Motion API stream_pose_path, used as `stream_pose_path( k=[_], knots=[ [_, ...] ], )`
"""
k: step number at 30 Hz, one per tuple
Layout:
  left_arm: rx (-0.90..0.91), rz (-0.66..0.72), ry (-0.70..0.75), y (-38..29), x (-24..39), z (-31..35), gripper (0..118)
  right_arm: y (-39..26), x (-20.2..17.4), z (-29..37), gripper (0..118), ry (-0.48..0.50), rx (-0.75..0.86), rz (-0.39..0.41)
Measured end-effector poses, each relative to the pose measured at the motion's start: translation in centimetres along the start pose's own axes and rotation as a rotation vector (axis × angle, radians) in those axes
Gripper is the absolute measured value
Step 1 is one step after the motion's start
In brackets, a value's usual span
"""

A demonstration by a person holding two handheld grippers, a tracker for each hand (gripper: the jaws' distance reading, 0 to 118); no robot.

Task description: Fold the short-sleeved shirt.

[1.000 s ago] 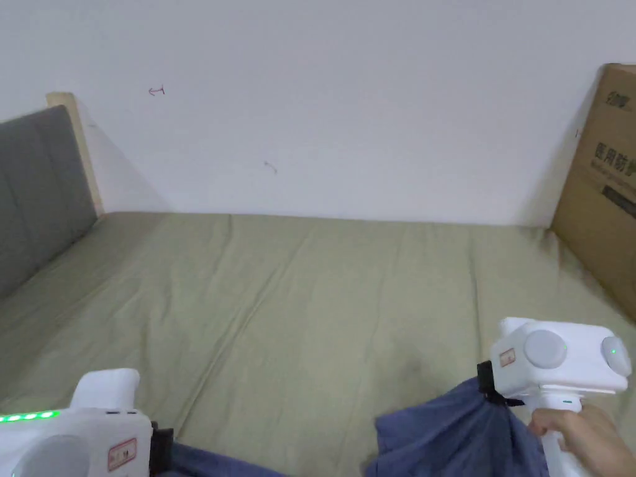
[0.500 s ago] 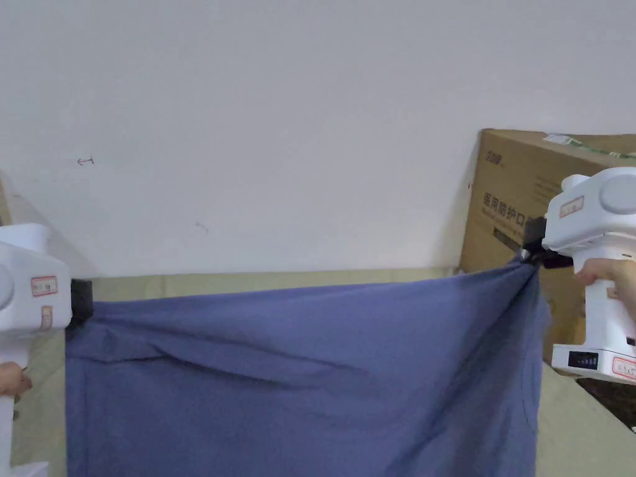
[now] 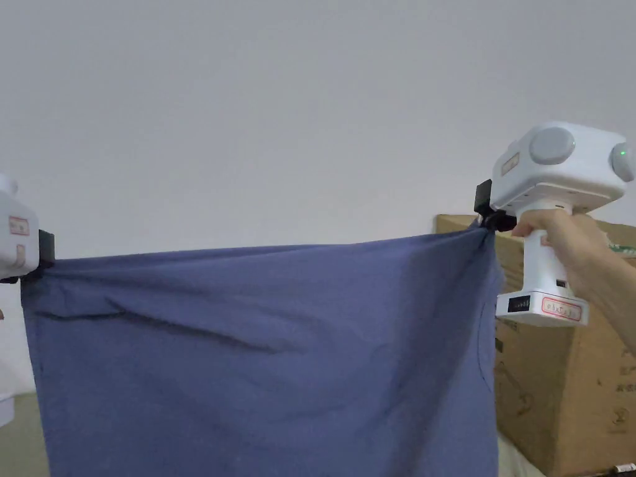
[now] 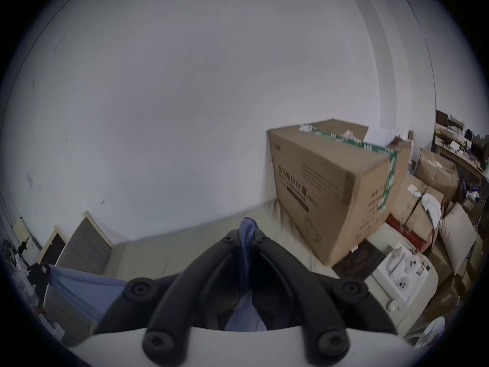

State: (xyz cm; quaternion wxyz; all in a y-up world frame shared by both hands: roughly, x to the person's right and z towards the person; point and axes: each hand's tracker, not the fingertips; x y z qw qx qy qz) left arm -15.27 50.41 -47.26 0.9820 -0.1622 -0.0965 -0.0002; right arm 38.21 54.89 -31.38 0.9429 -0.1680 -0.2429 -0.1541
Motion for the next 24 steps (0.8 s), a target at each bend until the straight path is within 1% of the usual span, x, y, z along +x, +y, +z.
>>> stream_pose_path(
  k=[2, 5, 8, 10, 11, 12, 13, 14, 15, 17, 19, 21, 22, 23, 24],
  knots=[
    [0.061, -0.015, 0.032, 2.4, 0.0, -1.1, 3, 2.1, -1.4, -0.3, 6, 0.009, 0.035, 0.026],
    [0.127, 0.017, 0.077, 5.7, -0.3, -2.3, 3, 5.5, -3.7, -0.9, 6, 0.033, 0.055, 0.046],
    [0.149, 0.016, 0.07, 7.8, -0.3, -2.8, 3, 7.3, -5.6, -1.0, 6, 0.007, 0.086, 0.058],
    [0.181, -0.054, 0.12, 8.6, -0.1, -3.2, 3, 8.2, -6.3, -1.0, 6, 0.016, 0.097, 0.052],
    [0.205, -0.052, 0.153, 8.5, 0.0, -3.5, 3, 8.2, -6.5, -1.0, 6, 0.036, 0.107, 0.035],
    [0.197, -0.084, 0.166, 8.4, 0.0, -4.0, 3, 7.9, -6.7, -0.9, 6, 0.084, 0.137, 0.015],
    [0.189, -0.078, 0.172, 7.9, -0.1, -4.4, 3, 7.5, -6.8, -1.2, 6, 0.087, 0.131, 0.018],
    [0.18, -0.057, 0.172, 7.2, -0.4, -5.1, 3, 6.9, -6.9, -1.8, 6, 0.081, 0.119, 0.026],
    [0.151, -0.069, 0.154, 6.2, -0.6, -5.9, 3, 6.2, -7.0, -2.8, 6, 0.073, 0.081, 0.056],
    [0.081, -0.067, 0.143, 3.6, -0.7, -7.7, 3, 3.0, -6.9, -3.7, 6, 0.04, 0.03, 0.078],
    [0.024, -0.09, 0.154, 0.7, -0.4, -9.9, 3, -0.1, -6.1, -6.1, 6, 0.044, -0.033, 0.041],
    [-0.066, -0.142, 0.179, -3.3, 0.3, -12.8, 3, -4.3, -5.3, -9.3, 6, 0.046, -0.114, 0.008],
    [-0.094, -0.152, 0.19, -5.2, 0.5, -14.2, 3, -6.3, -5.1, -10.7, 6, 0.035, -0.157, 0.018],
    [-0.165, -0.179, 0.195, -7.6, 0.8, -16.2, 3, -8.9, -4.7, -12.5, 6, 0.014, -0.214, 0.036],
    [-0.225, -0.178, 0.198, -10.2, 1.0, -17.7, 3, -11.0, -4.0, -15.5, 6, -0.005, -0.27, 0.029]
  ],
)
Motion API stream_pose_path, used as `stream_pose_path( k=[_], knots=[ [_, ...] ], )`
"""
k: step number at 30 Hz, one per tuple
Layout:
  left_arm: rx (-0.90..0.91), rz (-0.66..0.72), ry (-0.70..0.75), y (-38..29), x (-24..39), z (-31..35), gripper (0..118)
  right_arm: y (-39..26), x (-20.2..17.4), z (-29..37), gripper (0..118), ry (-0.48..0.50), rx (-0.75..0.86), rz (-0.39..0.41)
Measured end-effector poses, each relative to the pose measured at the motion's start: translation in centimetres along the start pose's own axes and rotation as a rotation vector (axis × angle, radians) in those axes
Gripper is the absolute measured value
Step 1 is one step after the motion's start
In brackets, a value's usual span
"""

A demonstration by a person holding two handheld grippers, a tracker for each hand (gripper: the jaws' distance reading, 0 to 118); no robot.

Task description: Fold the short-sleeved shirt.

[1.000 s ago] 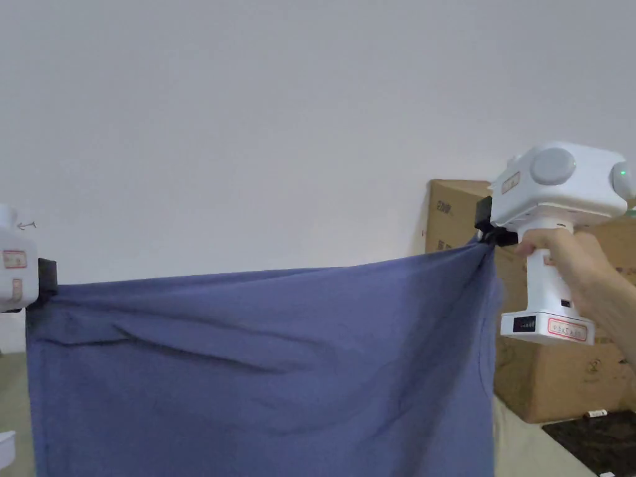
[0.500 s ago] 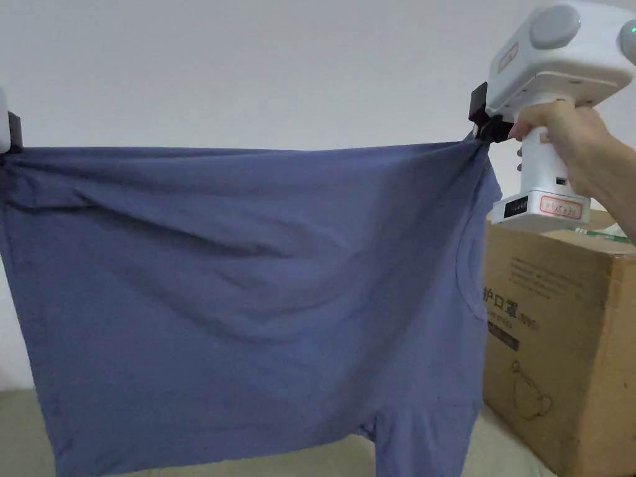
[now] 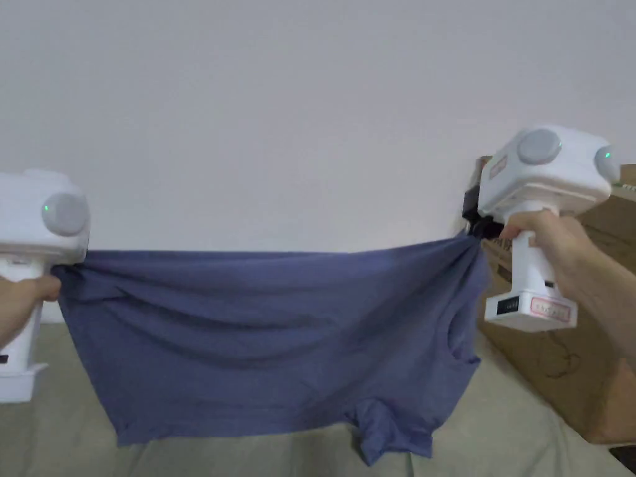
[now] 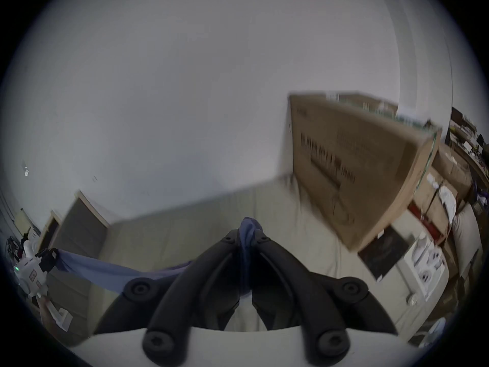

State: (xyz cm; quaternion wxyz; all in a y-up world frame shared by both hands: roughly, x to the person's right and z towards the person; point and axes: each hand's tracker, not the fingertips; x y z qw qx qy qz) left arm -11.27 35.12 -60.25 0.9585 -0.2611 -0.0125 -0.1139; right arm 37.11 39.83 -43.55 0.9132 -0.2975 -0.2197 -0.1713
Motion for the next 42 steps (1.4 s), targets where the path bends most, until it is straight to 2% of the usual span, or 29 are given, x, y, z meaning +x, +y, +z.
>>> stream_pose_path(
  k=[2, 3, 4, 5, 9, 11, 13, 14, 15, 18, 19, 21, 27, 33, 38, 39, 41, 42],
  knots=[
    [-0.049, 0.01, -0.018, -4.7, 1.6, -3.0, 3, -3.8, 1.0, -5.0, 6, -0.019, -0.156, 0.02],
    [-0.105, 0.045, -0.017, -7.1, 2.6, -4.7, 3, -6.5, 1.7, -7.7, 6, -0.052, -0.21, -0.021],
    [-0.162, 0.016, -0.037, -9.2, 3.4, -5.9, 3, -8.5, 2.5, -9.8, 6, -0.067, -0.273, -0.042],
    [-0.2, 0.012, -0.039, -11.9, 4.3, -7.1, 3, -11.4, 3.5, -11.7, 6, -0.049, -0.315, -0.079],
    [-0.393, -0.135, -0.031, -21.3, 6.0, -10.2, 3, -20.9, 7.3, -17.6, 6, -0.082, -0.517, -0.061],
    [-0.47, -0.108, -0.085, -25.3, 4.7, -11.2, 3, -24.8, 9.1, -17.8, 6, -0.087, -0.577, -0.062],
    [-0.464, -0.087, -0.112, -27.9, 3.0, -10.2, 3, -28.3, 10.8, -15.8, 6, -0.083, -0.578, -0.061],
    [-0.457, -0.03, -0.129, -28.7, 1.8, -8.6, 3, -29.3, 11.5, -14.8, 6, -0.034, -0.58, -0.053],
    [-0.419, 0.004, -0.199, -29.4, 0.5, -6.7, 3, -30.1, 12.0, -13.5, 6, -0.03, -0.569, -0.064],
    [-0.376, -0.06, -0.156, -30.9, -1.4, -2.3, 3, -31.9, 12.6, -8.2, 6, 0.004, -0.525, -0.08],
    [-0.362, -0.061, -0.157, -31.5, -2.0, -0.4, 3, -32.4, 12.7, -6.7, 6, -0.006, -0.525, -0.081],
    [-0.353, -0.043, -0.175, -32.9, -3.4, 3.3, 3, -33.8, 12.4, -2.3, 6, 0.036, -0.485, -0.078],
    [-0.347, 0.001, -0.178, -39.4, -7.3, 14.1, 3, -40.3, 13.8, 7.6, 6, 0.009, -0.48, -0.009],
    [-0.413, -0.009, -0.19, -46.2, -10.4, 21.9, 3, -47.2, 16.7, 15.2, 6, 0.012, -0.498, -0.047],
    [-0.418, -0.028, -0.206, -48.7, -10.8, 24.6, 6, -50.9, 18.0, 17.4, 6, -0.001, -0.523, -0.06],
    [-0.41, 0.008, -0.216, -49.0, -11.1, 24.4, 12, -51.3, 18.1, 17.7, 6, 0.003, -0.516, -0.074],
    [-0.402, 0.033, -0.216, -49.1, -11.2, 24.4, 56, -51.5, 18.3, 17.5, 11, 0.018, -0.492, -0.086],
    [-0.42, 0.024, -0.196, -49.0, -11.2, 24.3, 78, -51.6, 18.1, 17.5, 26, 0.009, -0.471, -0.089]
  ],
)
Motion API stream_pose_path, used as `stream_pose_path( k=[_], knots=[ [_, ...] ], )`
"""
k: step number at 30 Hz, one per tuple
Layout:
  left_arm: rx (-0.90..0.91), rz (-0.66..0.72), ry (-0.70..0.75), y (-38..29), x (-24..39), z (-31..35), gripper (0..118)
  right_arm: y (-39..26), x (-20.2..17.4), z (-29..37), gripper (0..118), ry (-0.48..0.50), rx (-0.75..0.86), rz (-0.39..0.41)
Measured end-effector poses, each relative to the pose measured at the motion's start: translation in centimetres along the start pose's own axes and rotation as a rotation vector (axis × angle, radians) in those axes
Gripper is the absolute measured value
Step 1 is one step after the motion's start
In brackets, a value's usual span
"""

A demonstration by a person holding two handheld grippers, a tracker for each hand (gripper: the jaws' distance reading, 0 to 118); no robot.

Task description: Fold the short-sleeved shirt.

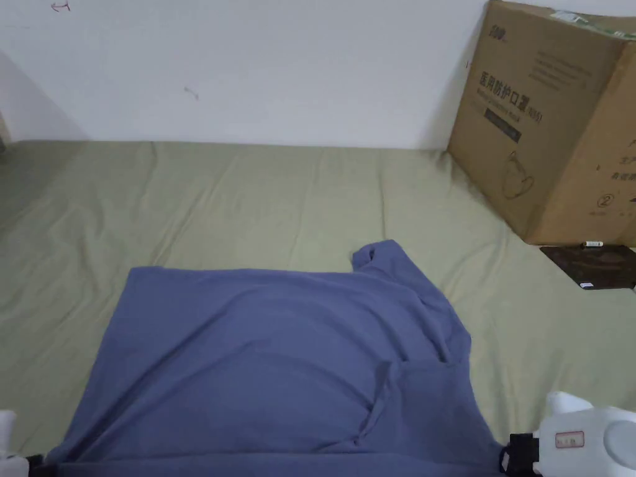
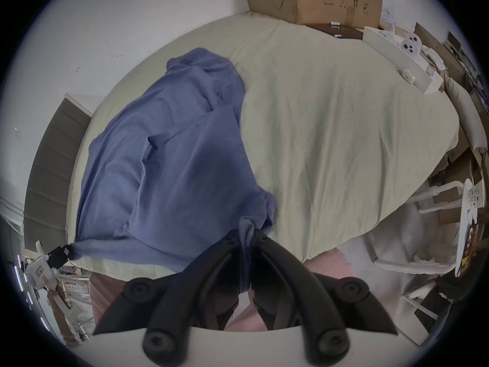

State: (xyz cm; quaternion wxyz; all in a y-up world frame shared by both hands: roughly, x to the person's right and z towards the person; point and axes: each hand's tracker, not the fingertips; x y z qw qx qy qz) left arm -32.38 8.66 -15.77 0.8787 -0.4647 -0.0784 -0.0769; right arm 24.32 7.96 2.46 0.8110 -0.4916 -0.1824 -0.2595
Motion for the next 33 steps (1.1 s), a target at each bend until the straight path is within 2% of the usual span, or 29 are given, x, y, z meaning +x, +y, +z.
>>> stream_pose_path(
  k=[1, 2, 3, 4, 5, 8, 9, 10, 11, 12, 13, 16, 19, 20, 21, 22, 23, 24, 25, 27, 28, 29, 30, 31, 33],
  knots=[
    [-0.009, -0.006, 0.002, 0.1, 0.3, 0.4, 96, 0.0, -0.2, 0.0, 42, -0.008, 0.008, 0.0],
    [0.001, -0.005, -0.001, -0.1, 0.3, 0.9, 101, 0.2, -0.4, 0.2, 52, -0.044, 0.021, 0.01],
    [0.017, -0.006, -0.011, -0.1, 0.2, 1.5, 101, 0.1, -0.6, 0.6, 52, -0.076, 0.043, 0.037],
    [0.028, -0.006, -0.028, -0.1, 0.1, 2.2, 106, 0.0, -0.8, 1.0, 78, -0.087, 0.062, 0.056],
    [0.053, 0.003, -0.056, -0.1, 0.2, 3.0, 106, -0.3, -1.0, 1.7, 87, -0.083, 0.091, 0.071],
    [0.072, 0.044, -0.154, -0.5, 0.0, 4.9, 103, -1.2, -1.7, 3.5, 87, -0.025, 0.139, 0.115],
    [0.069, 0.058, -0.196, -0.6, -0.1, 5.2, 96, -1.7, -1.9, 3.8, 86, 0.0, 0.164, 0.11],
    [0.069, 0.076, -0.22, -1.0, -0.1, 5.6, 70, -2.3, -2.1, 3.9, 79, 0.017, 0.181, 0.092],
    [0.067, 0.077, -0.224, -1.6, 0.1, 5.7, 42, -3.0, -2.3, 3.9, 58, 0.042, 0.168, 0.097],
    [0.069, 0.074, -0.214, -2.4, 0.3, 5.6, 16, -3.7, -2.6, 3.7, 21, 0.058, 0.158, 0.103],
    [0.069, 0.079, -0.203, -2.9, 0.3, 5.3, 4, -4.3, -2.7, 3.3, 0, 0.047, 0.147, 0.092],
    [-0.012, 0.122, -0.176, -4.6, -0.1, 4.4, 3, -6.0, -3.1, 2.3, 0, 0.118, 0.066, 0.093],
    [-0.007, 0.153, -0.151, -5.5, -1.2, 3.3, 4, -6.7, -3.3, 1.7, 0, 0.095, 0.05, 0.097],
    [0.004, 0.153, -0.131, -5.5, -1.4, 3.2, 7, -6.7, -3.4, 1.6, 0, 0.087, 0.05, 0.102],
    [0.02, 0.158, -0.126, -5.2, -1.6, 3.1, 20, -6.7, -3.4, 1.5, 0, 0.083, 0.043, 0.113],
    [0.018, 0.158, -0.13, -4.9, -1.8, 3.0, 67, -6.5, -3.4, 1.3, 0, 0.077, 0.037, 0.118],
    [0.015, 0.159, -0.126, -4.3, -1.9, 2.8, 95, -6.3, -3.3, 1.2, 0, 0.071, 0.036, 0.115],
    [0.019, 0.165, -0.125, -3.8, -2.1, 2.4, 109, -6.2, -3.2, 1.0, 0, 0.068, 0.035, 0.109],
    [0.026, 0.169, -0.123, -3.4, -1.9, 2.0, 109, -6.1, -3.1, 1.0, 0, 0.07, 0.032, 0.102],
    [0.046, 0.175, -0.139, -2.5, -2.2, 0.9, 101, -6.0, -2.8, 0.9, 0, 0.078, 0.031, 0.085],
    [0.039, 0.18, -0.152, -2.0, -2.4, 0.2, 91, -6.0, -2.8, 0.7, 0, 0.079, 0.027, 0.082],
    [0.014, 0.193, -0.145, -1.5, -2.0, -0.3, 68, -6.1, -2.8, 0.5, 0, 0.076, 0.022, 0.079],
    [0.004, 0.204, -0.152, -1.3, -2.1, -1.1, 32, -6.3, -2.7, 0.4, 0, 0.073, 0.015, 0.081],
    [-0.003, 0.215, -0.154, -1.3, -2.2, -1.5, 6, -6.4, -2.7, 0.3, 0, 0.068, 0.008, 0.087],
    [-0.079, 0.224, -0.153, -1.4, -1.8, -2.5, 2, -6.6, -2.7, 0.1, 0, 0.06, 0.003, 0.099]
  ],
)
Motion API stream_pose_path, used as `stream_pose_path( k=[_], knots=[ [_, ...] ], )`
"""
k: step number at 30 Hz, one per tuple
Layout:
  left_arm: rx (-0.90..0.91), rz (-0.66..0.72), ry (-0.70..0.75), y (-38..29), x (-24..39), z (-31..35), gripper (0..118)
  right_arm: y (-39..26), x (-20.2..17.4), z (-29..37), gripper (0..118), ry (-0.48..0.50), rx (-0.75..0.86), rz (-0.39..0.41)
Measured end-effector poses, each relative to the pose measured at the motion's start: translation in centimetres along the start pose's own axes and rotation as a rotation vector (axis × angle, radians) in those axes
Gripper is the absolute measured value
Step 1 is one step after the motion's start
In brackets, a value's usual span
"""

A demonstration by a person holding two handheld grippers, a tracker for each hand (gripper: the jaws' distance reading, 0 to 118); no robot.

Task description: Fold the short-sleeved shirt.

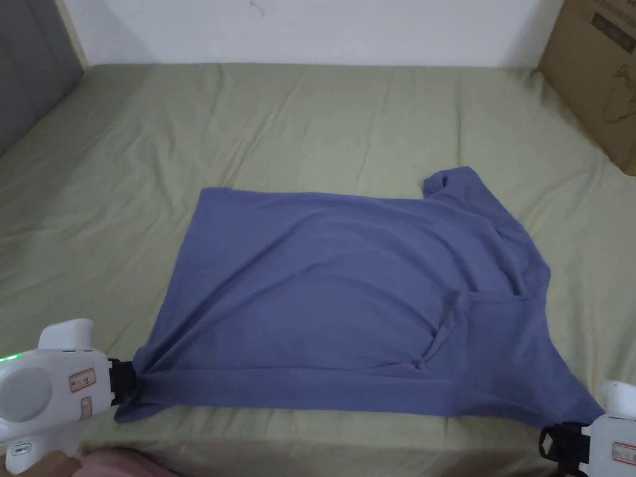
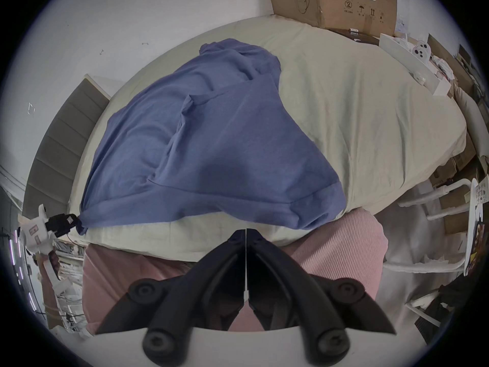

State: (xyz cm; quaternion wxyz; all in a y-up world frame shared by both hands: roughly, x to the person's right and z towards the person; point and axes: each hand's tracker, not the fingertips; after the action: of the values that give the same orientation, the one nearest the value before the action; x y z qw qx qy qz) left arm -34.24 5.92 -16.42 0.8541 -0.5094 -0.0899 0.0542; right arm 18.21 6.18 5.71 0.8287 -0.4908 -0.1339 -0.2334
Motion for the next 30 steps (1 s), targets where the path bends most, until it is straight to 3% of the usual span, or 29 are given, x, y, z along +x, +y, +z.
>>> stream_pose_path(
  k=[5, 12, 13, 14, 15, 16, 17, 21, 22, 23, 24, 30],
  knots=[
    [-0.012, -0.097, 0.0, -1.2, 1.0, 0.4, 2, -0.3, 0.7, 0.1, 0, -0.007, -0.011, -0.012],
    [0.021, -0.037, -0.005, -0.5, 0.6, 2.1, 2, 0.8, 2.0, 1.3, 1, -0.025, 0.046, -0.041],
    [0.028, -0.04, -0.004, -0.5, 0.6, 2.5, 2, 1.0, 2.1, 1.5, 6, -0.032, 0.053, -0.04],
    [0.043, -0.041, -0.008, -0.5, 0.7, 2.9, 2, 1.4, 2.3, 1.7, 24, -0.046, 0.063, -0.041],
    [0.051, -0.035, -0.017, -0.5, 0.7, 3.3, 2, 1.8, 2.6, 1.7, 55, -0.055, 0.066, -0.038],
    [0.057, -0.035, -0.028, -0.2, 0.8, 3.6, 2, 2.2, 2.9, 1.6, 94, -0.064, 0.065, -0.036],
    [0.064, -0.04, -0.035, 0.0, 1.0, 3.9, 2, 2.6, 3.2, 1.5, 102, -0.085, 0.063, -0.04],
    [0.09, -0.05, -0.038, 0.4, 1.3, 4.8, 2, 4.3, 5.2, 0.1, 100, -0.081, 0.067, -0.057],
    [0.089, -0.051, -0.04, 0.4, 1.3, 4.8, 2, 4.6, 5.5, -0.5, 88, -0.099, 0.027, -0.087],
    [0.088, -0.052, -0.043, 0.4, 1.2, 4.9, 2, 4.8, 5.8, -1.0, 52, -0.082, 0.017, -0.082],
    [0.09, -0.052, -0.042, 0.6, 1.3, 4.9, 2, 4.8, 6.0, -1.2, 5, -0.056, 0.012, -0.072],
    [0.073, -0.053, -0.022, 0.5, 1.0, 4.6, 2, 4.5, 5.9, -1.9, 2, -0.051, -0.02, -0.109]
  ],
)
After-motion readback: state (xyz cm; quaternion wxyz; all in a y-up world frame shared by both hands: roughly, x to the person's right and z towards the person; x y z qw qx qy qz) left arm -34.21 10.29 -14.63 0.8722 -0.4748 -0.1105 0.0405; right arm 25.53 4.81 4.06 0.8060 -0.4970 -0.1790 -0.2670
